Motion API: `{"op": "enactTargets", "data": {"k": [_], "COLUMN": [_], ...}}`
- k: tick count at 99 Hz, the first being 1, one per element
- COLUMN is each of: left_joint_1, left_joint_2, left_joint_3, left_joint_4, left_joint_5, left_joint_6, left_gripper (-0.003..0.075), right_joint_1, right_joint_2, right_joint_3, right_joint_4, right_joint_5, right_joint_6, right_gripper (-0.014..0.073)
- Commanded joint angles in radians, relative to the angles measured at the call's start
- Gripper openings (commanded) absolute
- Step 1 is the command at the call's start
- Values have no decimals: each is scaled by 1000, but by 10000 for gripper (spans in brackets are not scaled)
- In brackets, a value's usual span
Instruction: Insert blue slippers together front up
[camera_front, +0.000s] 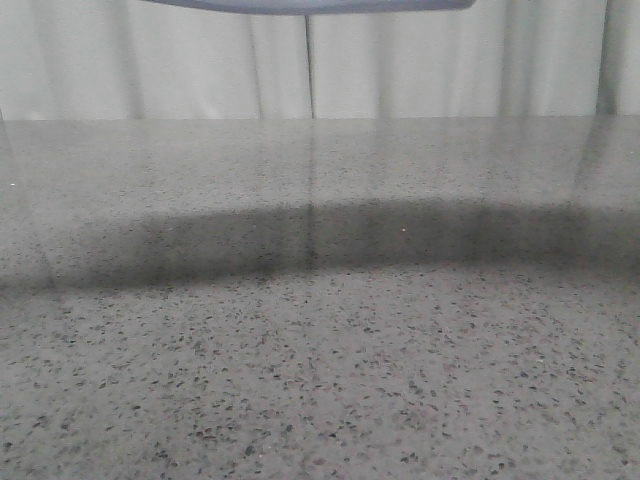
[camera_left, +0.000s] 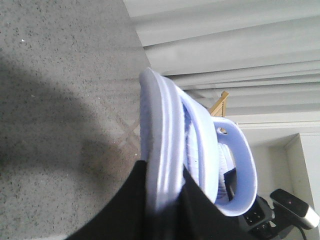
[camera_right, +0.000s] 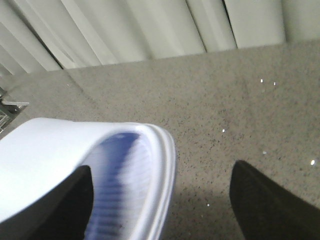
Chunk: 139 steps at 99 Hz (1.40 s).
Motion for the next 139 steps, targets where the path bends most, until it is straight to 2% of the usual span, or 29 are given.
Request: {"op": "enactTargets", "data": {"k": [1,26,45,78,94,139], "left_joint_1": [-13,-13,-13,-13,-13,-13], "left_joint_2": [11,107,171,311,380,483], "left_joint_3": [-36,-36,-36,-43,-44,-47], "left_joint_4": [-59,-37,-46,-139,-139,-147], "left_joint_5": [56,56,52,59,70,106], "left_joint_6": [-8,27,48,202,286,373], "left_gripper": [16,16,16,16,16,17], "right_joint_1": [3,3,3,3,3,3], "right_joint_2": [-64,-230,-292,-290,-284,-284], "right_joint_3": [-35,-35,-35,-33,-33,-33], "right_joint_4": [-47,-182,-228,-227,-227,-227], "right_joint_5": [-72,-189,-208,-190,-181,-143], "right_joint_6": [-20,-20,-20,-20,-20,-20], "right_gripper": [503,503,503,503,503,503]}}
